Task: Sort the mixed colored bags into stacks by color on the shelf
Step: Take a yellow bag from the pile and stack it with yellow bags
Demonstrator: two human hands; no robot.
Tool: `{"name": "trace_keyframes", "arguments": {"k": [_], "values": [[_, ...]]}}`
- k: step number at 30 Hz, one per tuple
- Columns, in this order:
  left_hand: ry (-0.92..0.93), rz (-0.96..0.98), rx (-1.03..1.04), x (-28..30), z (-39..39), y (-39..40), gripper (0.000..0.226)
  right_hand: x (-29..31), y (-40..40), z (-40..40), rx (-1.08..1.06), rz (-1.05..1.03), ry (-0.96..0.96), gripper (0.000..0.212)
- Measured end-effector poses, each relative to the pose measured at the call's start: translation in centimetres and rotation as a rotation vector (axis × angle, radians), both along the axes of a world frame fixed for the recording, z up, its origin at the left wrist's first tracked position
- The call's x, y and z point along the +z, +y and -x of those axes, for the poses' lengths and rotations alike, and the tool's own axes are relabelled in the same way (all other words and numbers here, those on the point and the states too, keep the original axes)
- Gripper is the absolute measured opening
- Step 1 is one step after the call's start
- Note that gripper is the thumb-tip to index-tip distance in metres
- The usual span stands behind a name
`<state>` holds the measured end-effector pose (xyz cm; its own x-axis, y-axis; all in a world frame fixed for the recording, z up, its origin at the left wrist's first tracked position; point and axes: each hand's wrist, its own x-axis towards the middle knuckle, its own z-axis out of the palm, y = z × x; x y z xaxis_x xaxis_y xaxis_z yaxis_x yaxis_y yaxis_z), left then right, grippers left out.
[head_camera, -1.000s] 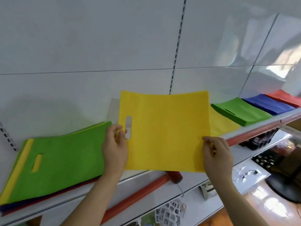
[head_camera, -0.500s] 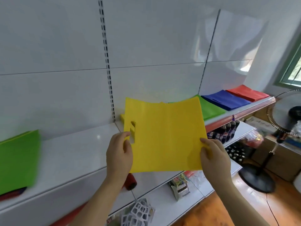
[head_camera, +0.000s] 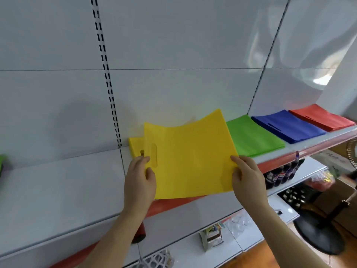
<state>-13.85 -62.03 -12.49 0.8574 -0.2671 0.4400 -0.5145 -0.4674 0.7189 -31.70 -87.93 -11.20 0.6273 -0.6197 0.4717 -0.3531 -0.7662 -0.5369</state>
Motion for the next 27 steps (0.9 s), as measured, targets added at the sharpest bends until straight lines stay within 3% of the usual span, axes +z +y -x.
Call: {"name": "trace_keyframes", "arguments": {"k": [12,16,20,27], "values": [[0.100,-0.373,0.256,-0.9,-2.9,-2.4,0.044,-2.5,-6.3,-10.2,0.264,0.003,0.200,0.045],[0.136,-0.507,0.351,-1.1,-3.3,-3.0,0.035,-3.5,-7.4,-11.7,0.332,0.021,0.254,0.046],[0.132,-0.616,0.399,-1.0,-3.6,-3.3,0.020,-4.1,-7.7,-12.5,0.369,0.051,0.317,0.045],[0.177,-0.699,0.378,-1.0,-3.7,-3.8,0.036,-3.9,-7.0,-12.6,0.306,0.168,0.497,0.053]]}}
